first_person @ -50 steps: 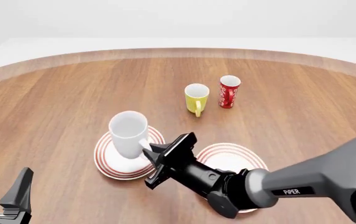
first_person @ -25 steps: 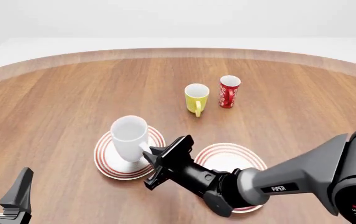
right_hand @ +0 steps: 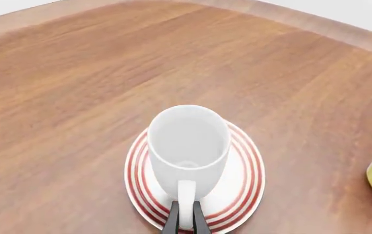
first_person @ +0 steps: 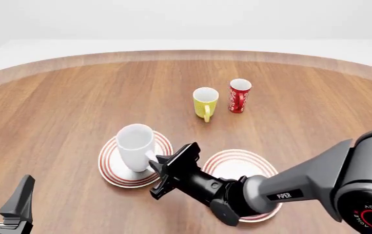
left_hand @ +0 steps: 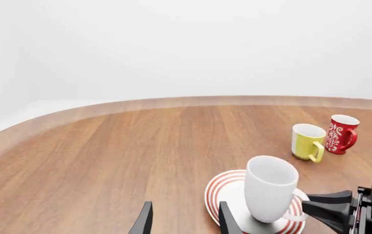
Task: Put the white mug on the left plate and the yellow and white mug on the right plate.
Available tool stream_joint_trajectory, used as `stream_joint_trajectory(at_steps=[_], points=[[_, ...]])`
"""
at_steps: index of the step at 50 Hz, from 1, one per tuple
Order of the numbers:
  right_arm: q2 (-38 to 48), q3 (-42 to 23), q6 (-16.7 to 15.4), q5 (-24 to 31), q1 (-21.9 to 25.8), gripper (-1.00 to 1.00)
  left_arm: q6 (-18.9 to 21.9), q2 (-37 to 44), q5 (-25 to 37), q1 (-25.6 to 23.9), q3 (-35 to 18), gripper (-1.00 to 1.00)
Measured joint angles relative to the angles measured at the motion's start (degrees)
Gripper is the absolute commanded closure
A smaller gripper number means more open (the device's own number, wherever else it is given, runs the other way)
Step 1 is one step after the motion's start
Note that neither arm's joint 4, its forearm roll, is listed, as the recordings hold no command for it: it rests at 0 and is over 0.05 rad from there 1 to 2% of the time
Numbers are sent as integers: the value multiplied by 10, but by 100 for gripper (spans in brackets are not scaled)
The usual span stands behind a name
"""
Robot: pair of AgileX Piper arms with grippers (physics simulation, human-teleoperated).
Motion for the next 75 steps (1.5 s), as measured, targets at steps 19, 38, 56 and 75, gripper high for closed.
stream_joint_trajectory(at_steps=[19,38,56,75], points=[[11,-15,1,16,-6,-100,0,0,0,0,0,-100],[-4,-4,3,17,-5,-100,0,0,0,0,0,-100],[-44,32,-4,4,-2,-100,0,0,0,0,0,-100],[-100,71,-13,-2,-14,-100,0,0,0,0,0,-100]])
